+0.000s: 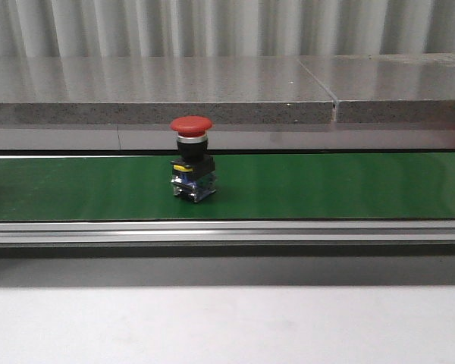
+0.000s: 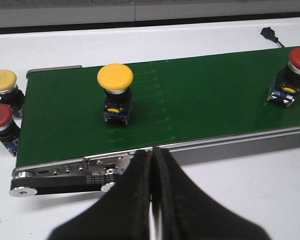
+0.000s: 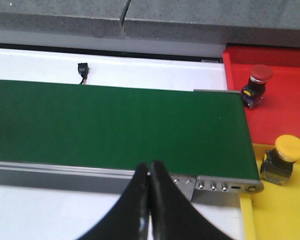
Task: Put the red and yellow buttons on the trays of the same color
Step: 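Place the yellow button on the belt and raise the left gripper, then lower the right gripper onto the red button at the belt end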
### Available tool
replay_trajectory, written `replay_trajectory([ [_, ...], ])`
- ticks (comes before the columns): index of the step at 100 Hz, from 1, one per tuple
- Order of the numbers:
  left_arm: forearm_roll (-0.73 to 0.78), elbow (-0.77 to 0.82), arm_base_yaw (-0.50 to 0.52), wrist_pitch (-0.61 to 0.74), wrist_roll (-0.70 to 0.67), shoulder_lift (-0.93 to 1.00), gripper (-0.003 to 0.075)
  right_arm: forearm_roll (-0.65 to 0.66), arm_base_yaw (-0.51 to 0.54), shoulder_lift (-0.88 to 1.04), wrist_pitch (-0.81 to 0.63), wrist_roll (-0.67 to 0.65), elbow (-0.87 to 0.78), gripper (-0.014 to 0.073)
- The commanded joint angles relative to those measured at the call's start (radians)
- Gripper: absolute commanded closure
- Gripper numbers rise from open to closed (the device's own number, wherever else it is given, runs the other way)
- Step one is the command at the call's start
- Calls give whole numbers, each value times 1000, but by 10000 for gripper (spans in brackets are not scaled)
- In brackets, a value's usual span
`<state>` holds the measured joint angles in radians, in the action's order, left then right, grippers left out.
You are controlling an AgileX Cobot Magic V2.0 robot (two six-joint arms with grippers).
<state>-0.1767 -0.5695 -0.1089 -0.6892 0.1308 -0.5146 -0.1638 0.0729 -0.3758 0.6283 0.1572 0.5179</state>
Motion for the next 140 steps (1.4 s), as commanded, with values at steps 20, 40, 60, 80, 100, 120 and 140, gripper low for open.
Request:
replay_trajectory([
  [20, -23, -5, -8, 42, 0, 63, 741, -29, -1, -35, -95, 7, 66, 695],
  [40, -26, -5, -8, -48, 0, 61, 741, -37, -5, -193, -16, 7, 183, 695],
  [60, -26, -5, -8, -48, 0, 61, 741, -38, -39, -347, 29, 7, 293, 693],
  [80, -26, -5, -8, -48, 0, 61, 741, -38, -155, -485, 86, 9, 402, 614],
  [100, -26, -5, -8, -48, 0, 61, 741, -38, -267, -653, 179, 9, 524, 300],
  [120, -26, -5, -8, -48, 0, 61, 741, -38, -350, -825, 278, 9, 649, -23],
  [140, -26, -5, -8, -48, 0, 61, 741, -38, -403, -969, 337, 25, 740, 5],
])
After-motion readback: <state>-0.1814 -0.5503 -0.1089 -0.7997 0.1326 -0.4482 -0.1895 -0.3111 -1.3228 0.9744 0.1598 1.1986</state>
